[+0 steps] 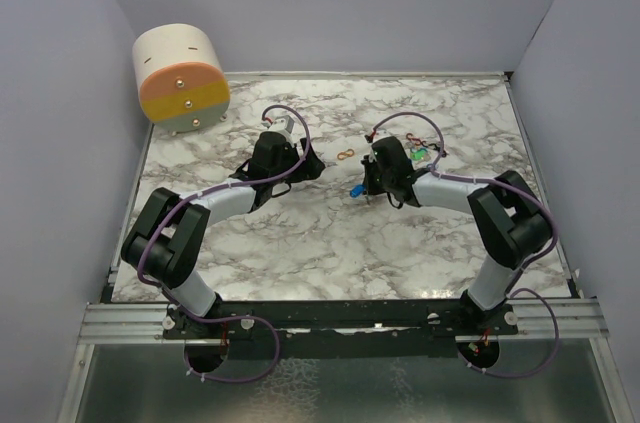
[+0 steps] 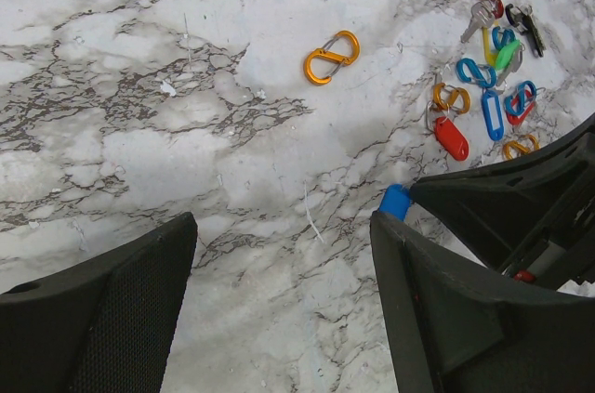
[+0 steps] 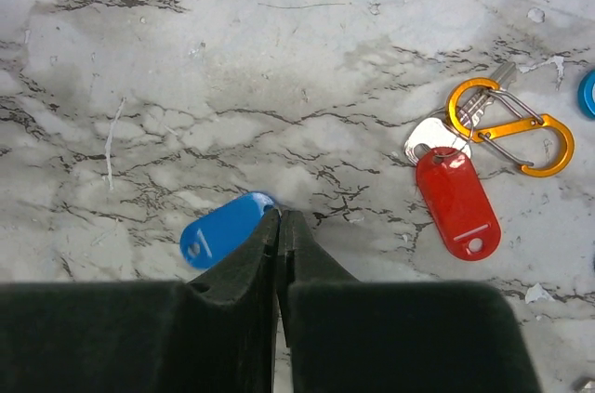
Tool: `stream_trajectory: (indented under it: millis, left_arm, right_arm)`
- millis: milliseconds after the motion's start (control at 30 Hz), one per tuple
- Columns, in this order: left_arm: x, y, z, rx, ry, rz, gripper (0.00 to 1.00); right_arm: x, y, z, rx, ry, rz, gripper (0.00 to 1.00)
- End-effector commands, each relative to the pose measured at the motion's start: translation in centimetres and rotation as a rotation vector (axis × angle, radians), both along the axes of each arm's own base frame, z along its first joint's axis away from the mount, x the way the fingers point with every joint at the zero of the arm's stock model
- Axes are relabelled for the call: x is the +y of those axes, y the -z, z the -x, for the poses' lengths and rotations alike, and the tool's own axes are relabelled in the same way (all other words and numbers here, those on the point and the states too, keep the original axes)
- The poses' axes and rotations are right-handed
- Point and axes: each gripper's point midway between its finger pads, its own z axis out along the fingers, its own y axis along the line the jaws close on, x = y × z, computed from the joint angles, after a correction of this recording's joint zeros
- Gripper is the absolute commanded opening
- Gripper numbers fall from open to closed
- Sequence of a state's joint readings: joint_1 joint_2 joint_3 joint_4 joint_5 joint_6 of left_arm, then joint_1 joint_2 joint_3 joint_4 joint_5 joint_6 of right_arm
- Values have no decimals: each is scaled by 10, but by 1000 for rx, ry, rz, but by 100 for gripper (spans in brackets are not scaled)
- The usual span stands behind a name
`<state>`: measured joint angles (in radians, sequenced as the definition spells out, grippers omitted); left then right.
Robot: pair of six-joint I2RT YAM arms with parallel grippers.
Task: Put the keys on the keyring
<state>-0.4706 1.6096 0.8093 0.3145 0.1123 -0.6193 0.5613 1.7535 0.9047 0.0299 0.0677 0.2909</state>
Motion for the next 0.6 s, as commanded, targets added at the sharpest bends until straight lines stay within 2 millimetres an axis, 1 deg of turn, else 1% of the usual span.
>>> stream_trajectory:
  millis: [0,200,333,467,533,567]
  left_arm:
    - [-2,-10,-3,-28,8,27,77]
    - [-2,-9,-3,-27,8,26,77]
    - [-3,-6,-5,-22,8,20,77]
    - [-4,1,-12,-18,5,-1,77]
    - [-7,4,-19,-20,4,-13,77]
    - [-9,10,-23,-12,9,-23,77]
  right_arm:
    - [-3,-16,-2,-46,8,-18,1]
    - [-5,-34,0,-95,9,-36,1]
    - [-7,-55,2,-152,5,-67,1]
    - [-12,-74,8,-174,22,-81,1]
    - [-14,-83,12,-180,28,-84,1]
    - [-16,-87,14,-181,37,-85,1]
